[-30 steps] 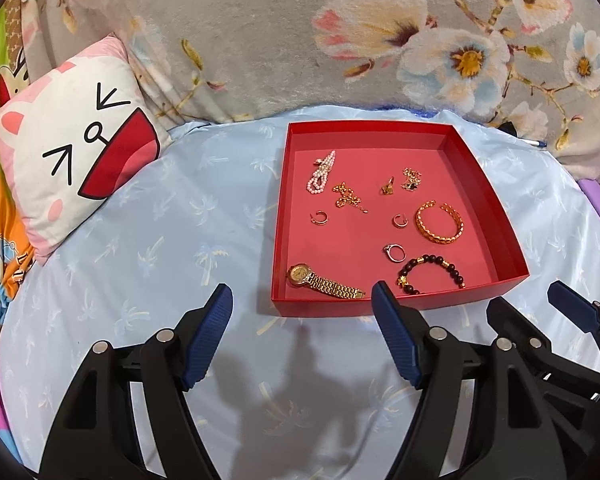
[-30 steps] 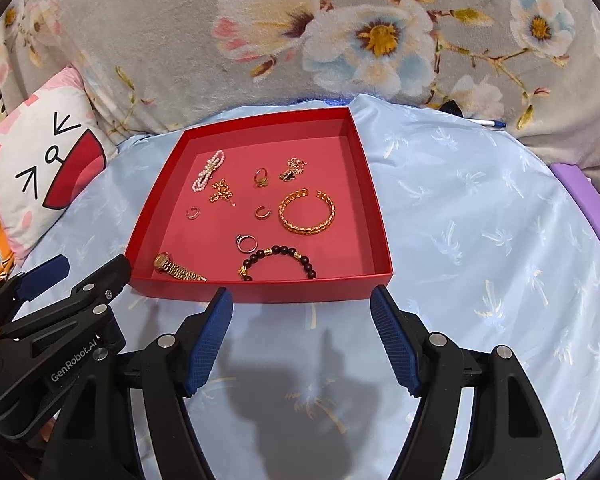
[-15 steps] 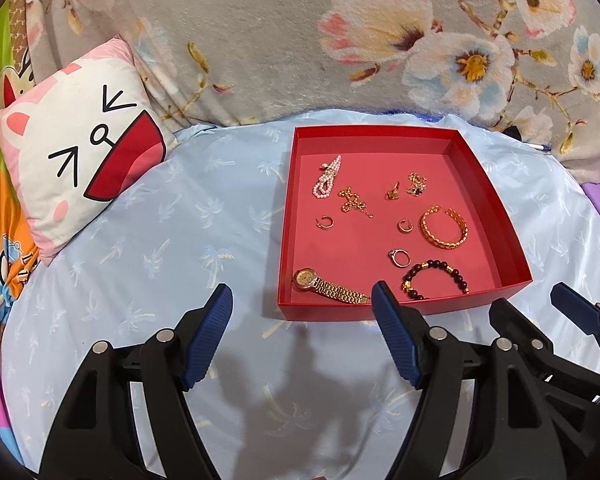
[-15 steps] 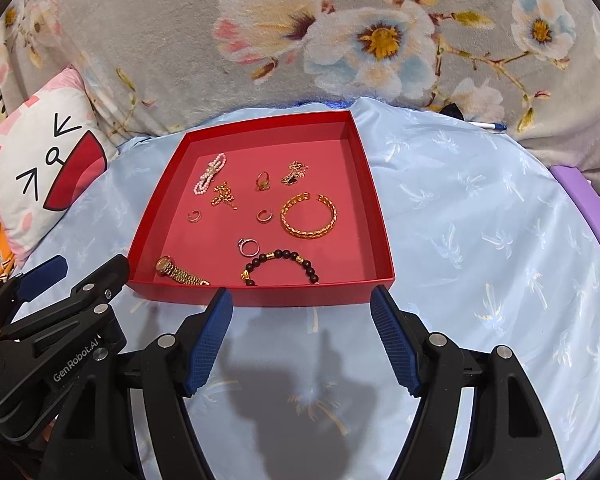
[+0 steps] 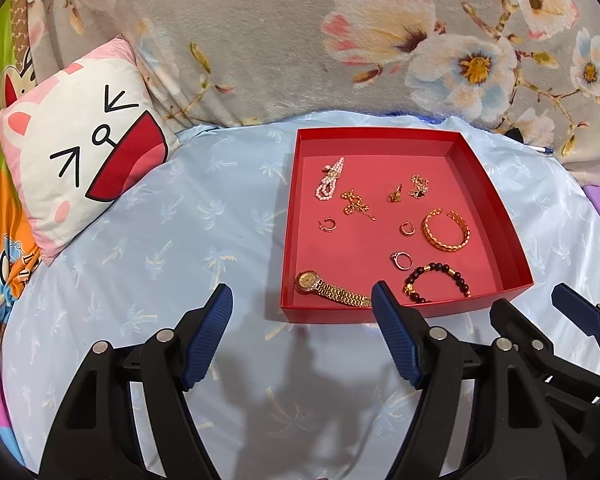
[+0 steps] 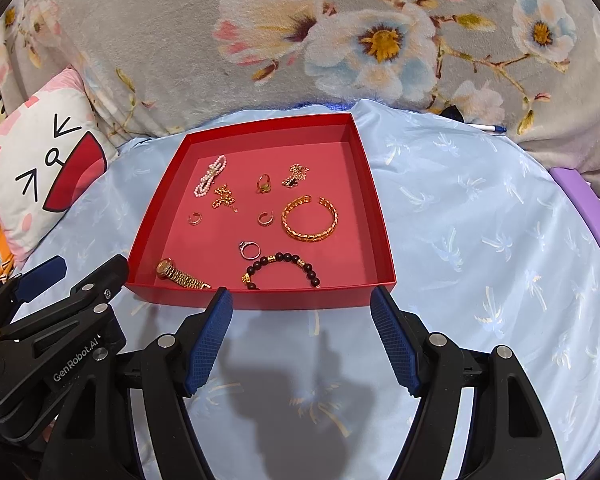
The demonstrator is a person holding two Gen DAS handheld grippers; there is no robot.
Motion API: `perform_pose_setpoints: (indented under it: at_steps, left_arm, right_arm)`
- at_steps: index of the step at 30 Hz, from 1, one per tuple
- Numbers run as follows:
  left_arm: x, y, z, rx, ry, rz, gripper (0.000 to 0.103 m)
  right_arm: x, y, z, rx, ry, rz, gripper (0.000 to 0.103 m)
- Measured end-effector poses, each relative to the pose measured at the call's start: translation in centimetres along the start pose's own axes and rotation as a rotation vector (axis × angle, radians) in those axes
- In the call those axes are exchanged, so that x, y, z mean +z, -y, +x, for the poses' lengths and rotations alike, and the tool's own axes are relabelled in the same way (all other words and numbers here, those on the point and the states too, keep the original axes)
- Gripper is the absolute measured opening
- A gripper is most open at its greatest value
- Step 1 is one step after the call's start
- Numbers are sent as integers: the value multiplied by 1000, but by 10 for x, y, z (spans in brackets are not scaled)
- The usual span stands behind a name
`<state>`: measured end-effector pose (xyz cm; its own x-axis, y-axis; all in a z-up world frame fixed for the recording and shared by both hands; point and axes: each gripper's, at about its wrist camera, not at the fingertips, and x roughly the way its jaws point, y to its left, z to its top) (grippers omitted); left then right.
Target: Organize jewelry
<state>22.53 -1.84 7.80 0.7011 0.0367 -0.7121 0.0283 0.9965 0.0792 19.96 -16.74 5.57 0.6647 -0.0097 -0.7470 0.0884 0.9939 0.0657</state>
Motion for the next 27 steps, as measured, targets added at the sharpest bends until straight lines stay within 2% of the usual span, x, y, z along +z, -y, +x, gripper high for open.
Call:
perform_pose_setpoints:
  at_steps: [27]
  left_arm:
    - [2,-1,-1,-3,0,-3,69]
  right_arm:
    - [6,0,-2,-2,3,0,70]
